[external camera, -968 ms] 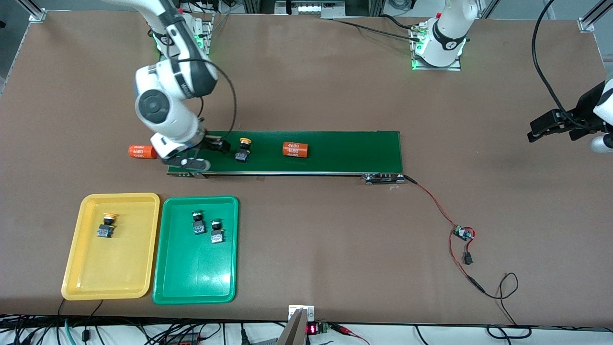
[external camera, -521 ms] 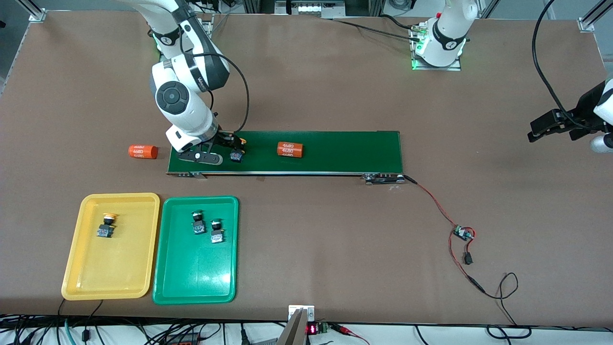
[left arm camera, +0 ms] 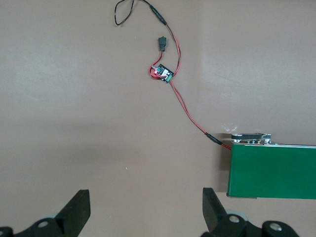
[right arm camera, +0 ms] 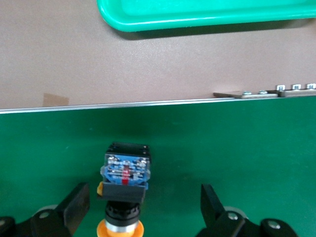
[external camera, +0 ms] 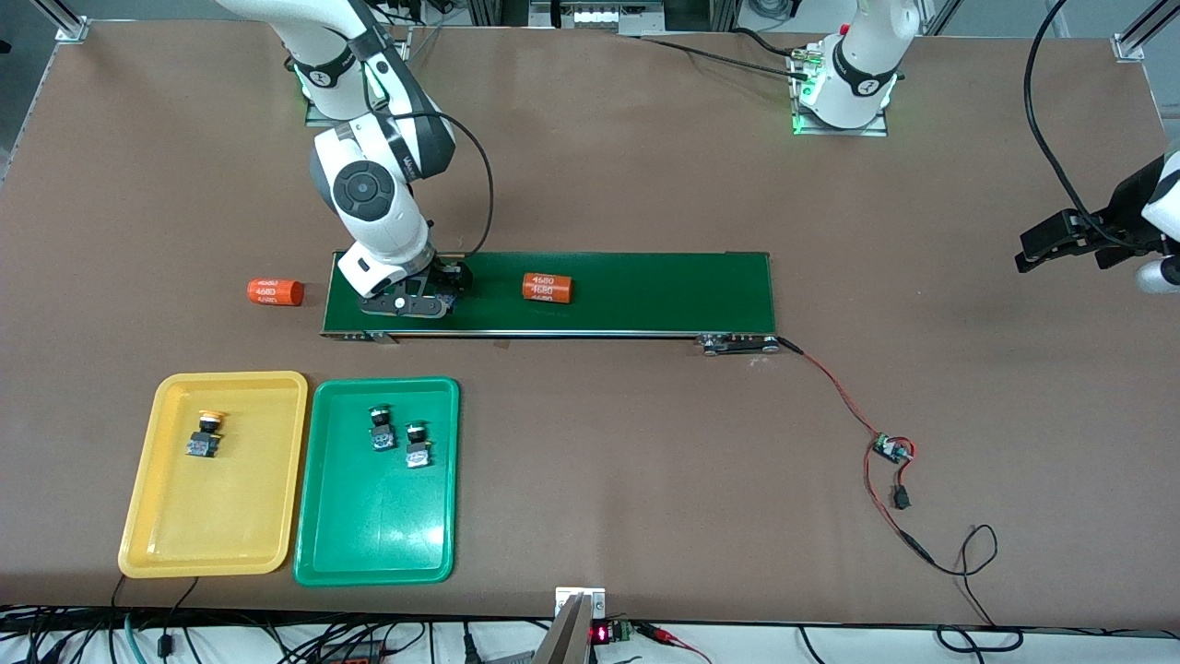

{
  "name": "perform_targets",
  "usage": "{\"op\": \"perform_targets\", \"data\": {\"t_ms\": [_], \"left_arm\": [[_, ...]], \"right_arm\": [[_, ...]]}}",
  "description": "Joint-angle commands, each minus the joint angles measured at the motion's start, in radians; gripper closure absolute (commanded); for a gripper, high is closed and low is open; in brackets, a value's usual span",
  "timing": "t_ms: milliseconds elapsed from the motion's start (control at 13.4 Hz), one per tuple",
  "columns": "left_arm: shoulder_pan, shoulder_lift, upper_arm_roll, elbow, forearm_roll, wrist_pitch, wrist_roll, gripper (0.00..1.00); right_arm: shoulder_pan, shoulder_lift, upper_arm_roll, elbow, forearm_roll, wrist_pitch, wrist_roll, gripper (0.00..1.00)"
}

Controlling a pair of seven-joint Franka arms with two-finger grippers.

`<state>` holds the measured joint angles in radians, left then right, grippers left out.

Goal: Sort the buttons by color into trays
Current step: 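Return the right gripper to the belt and grasp another orange-based button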

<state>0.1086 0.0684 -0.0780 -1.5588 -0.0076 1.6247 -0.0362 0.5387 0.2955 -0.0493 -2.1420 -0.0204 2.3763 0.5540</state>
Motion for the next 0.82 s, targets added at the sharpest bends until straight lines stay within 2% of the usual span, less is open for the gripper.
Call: {"op": "perform_targets", "data": {"t_ms": [0, 74, 149, 223, 298, 596, 745], "left_arm": [[0.003, -0.013, 0.000, 0.003, -0.003, -0.022, -0.010, 0.00], [0.003, -0.013, 0.000, 0.003, -0.003, -0.022, -0.010, 0.00], [0.003, -0.013, 0.000, 0.003, -0.003, -0.020, -0.010, 0.00], [0.003, -0.012, 0.000, 0.003, -0.003, -0.020, -0.010, 0.00], [0.003, -0.012, 0.000, 0.003, -0.003, -0.020, -0.010, 0.00], [0.008, -0.012, 0.014, 0.003, -0.006, -0.020, -0.019, 0.00], [0.016, -0.006, 0.006, 0.003, -0.008, -0.014, -0.019, 0.00]], "right_arm": [[0.003, 0.004, -0.006, -0.007, -0.023, 0.026, 0.007, 0.26], [0.000, 0.007, -0.006, -0.007, -0.024, 0.030, 0.006, 0.53], [-0.003, 0.013, -0.007, -0.006, -0.024, 0.030, 0.006, 0.73], [-0.008, 0.013, -0.011, -0.006, -0.026, 0.027, 0.004, 0.89], [-0.009, 0.013, -0.014, -0.006, -0.024, 0.026, 0.004, 0.96], [-0.029, 0.002, -0.018, 0.019, -0.024, 0.020, -0.019, 1.00], [-0.060, -0.010, -0.026, 0.126, -0.024, -0.087, -0.058, 1.00]]}}
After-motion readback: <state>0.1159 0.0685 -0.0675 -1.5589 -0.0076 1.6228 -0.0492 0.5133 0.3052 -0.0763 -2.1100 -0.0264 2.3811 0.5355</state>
